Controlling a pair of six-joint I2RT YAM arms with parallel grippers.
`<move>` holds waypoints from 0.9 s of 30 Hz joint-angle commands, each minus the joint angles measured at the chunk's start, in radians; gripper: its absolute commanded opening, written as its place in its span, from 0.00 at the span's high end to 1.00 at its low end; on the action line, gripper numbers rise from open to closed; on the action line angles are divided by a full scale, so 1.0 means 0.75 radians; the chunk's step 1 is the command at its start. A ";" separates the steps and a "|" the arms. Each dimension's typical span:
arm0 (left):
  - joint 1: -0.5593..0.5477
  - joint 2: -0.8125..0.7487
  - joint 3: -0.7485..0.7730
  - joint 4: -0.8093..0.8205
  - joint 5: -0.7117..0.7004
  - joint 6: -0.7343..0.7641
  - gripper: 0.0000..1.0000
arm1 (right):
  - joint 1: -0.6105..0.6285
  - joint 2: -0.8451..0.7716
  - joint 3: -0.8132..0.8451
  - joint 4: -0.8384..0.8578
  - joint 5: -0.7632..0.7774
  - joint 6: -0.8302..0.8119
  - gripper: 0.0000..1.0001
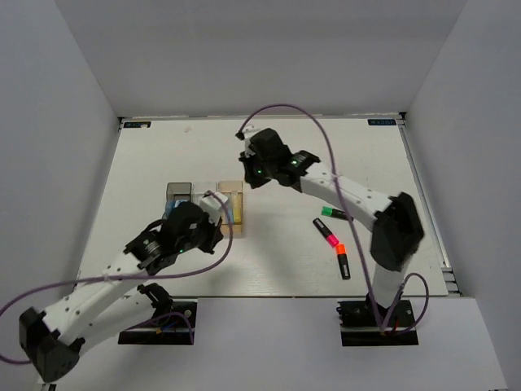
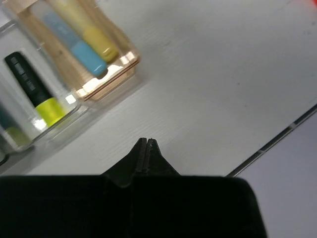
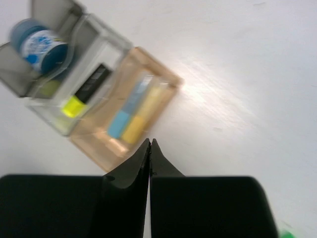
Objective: Sort the stationery into containers
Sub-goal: Place the pen in the storage box, then move the pen to the center of the board.
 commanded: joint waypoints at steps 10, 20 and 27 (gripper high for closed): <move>-0.310 0.840 0.502 0.222 -0.234 -0.694 0.64 | -0.433 -0.604 -0.752 -0.116 0.418 -0.172 0.66; -0.326 1.411 0.993 0.109 -0.138 -1.404 0.20 | -0.775 -0.882 -0.940 -0.161 0.101 -0.229 0.77; -0.398 1.577 1.130 0.099 -0.240 -1.697 0.15 | -0.889 -0.948 -0.967 -0.130 0.117 -0.401 0.55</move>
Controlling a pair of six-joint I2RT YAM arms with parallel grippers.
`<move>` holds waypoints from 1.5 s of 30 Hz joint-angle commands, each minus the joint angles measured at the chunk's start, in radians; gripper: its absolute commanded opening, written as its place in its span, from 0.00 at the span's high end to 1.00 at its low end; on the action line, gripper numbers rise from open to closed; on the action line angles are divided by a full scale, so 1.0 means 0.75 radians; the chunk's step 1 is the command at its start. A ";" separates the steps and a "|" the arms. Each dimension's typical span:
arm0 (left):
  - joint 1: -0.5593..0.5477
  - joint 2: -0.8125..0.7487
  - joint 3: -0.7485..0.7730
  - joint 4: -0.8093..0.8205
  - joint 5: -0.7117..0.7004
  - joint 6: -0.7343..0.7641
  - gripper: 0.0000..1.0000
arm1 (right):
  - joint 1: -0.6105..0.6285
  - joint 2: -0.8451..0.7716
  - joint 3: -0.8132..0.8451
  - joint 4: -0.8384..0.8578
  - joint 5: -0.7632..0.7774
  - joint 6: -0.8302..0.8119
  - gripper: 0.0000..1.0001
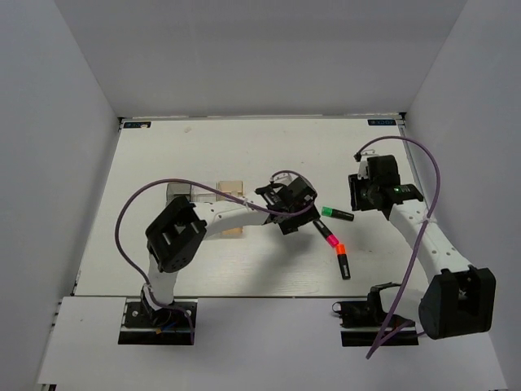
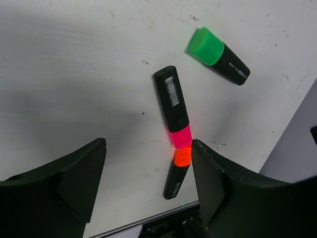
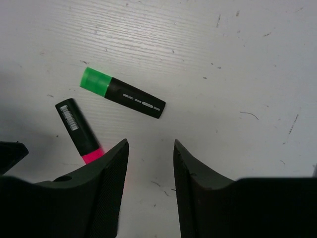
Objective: Sort the stationery into containers
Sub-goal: Move the pen to the center of the board.
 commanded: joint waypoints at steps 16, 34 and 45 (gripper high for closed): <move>-0.059 0.287 0.305 0.095 0.125 -0.195 0.72 | -0.115 -0.252 -0.073 0.077 -0.072 -0.050 0.53; -0.056 0.420 0.301 0.240 0.195 -0.204 1.00 | -0.140 -0.285 -0.095 0.095 -0.096 -0.044 0.53; -0.046 0.115 -0.175 0.267 0.188 -0.167 1.00 | -0.152 -0.281 -0.097 0.095 -0.108 -0.036 0.52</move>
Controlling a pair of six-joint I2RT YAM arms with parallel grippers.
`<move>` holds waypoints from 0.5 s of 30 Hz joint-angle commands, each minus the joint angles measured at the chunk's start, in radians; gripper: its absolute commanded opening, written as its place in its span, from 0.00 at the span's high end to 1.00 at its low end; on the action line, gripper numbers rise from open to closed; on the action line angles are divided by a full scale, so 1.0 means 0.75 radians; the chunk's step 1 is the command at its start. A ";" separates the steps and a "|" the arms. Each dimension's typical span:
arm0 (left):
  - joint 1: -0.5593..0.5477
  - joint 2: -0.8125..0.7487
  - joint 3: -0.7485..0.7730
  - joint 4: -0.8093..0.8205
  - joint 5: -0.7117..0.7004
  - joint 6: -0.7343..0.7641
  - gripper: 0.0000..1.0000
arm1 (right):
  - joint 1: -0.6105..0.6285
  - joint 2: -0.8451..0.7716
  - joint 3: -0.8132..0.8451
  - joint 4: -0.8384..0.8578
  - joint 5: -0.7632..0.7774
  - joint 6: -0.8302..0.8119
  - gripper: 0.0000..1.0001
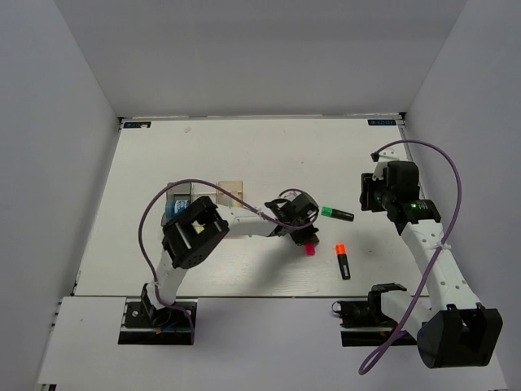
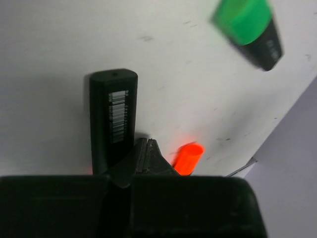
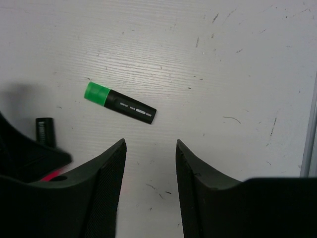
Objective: Sort the stationery into containers
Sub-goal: Move the pen to the center of the board.
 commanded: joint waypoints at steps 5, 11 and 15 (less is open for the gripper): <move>0.028 -0.270 -0.332 -0.044 -0.043 0.081 1.00 | -0.004 -0.015 -0.016 0.041 -0.067 0.010 0.52; 0.047 -0.305 -0.135 -0.211 -0.041 0.324 1.00 | -0.006 -0.006 -0.026 0.041 -0.081 0.016 0.52; 0.016 -0.303 0.096 -0.530 -0.141 0.553 0.53 | -0.004 0.002 -0.032 0.053 -0.092 0.014 0.50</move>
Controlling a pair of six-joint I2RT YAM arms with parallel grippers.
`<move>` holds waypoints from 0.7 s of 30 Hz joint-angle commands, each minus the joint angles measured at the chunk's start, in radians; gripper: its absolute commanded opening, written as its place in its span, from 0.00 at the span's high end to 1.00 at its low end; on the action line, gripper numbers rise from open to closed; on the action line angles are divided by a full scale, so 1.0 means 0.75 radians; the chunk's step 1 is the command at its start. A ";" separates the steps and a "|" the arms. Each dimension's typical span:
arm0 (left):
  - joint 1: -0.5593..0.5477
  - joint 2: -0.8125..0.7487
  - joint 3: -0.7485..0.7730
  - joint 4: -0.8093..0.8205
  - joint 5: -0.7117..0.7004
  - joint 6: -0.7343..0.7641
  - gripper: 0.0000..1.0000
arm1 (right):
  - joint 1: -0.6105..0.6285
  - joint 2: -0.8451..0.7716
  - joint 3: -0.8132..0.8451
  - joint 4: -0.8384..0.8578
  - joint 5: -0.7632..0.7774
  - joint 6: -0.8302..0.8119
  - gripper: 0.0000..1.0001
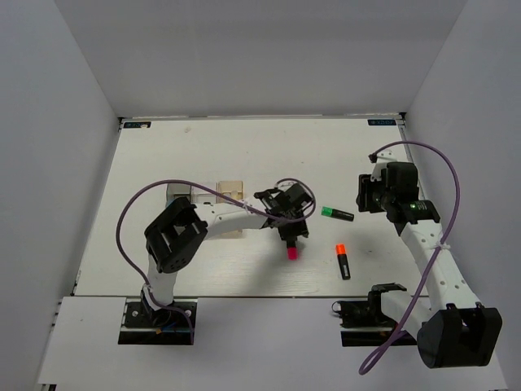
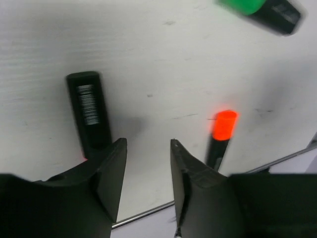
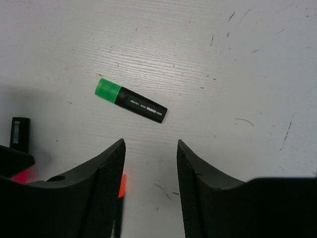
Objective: Sort the stationery into containers
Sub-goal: Move the pen to the center of the board, then pick up the pen from the center of the board.
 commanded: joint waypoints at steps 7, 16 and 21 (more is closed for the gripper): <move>-0.028 -0.048 0.339 -0.552 -0.215 0.382 0.40 | 0.003 0.022 -0.022 0.048 -0.052 0.002 0.48; -0.046 0.077 0.372 -0.685 -0.249 0.247 0.52 | -0.001 0.030 -0.026 0.042 -0.064 0.004 0.46; -0.071 0.128 0.390 -0.657 -0.225 0.223 0.44 | -0.003 0.024 -0.024 0.042 -0.062 0.008 0.46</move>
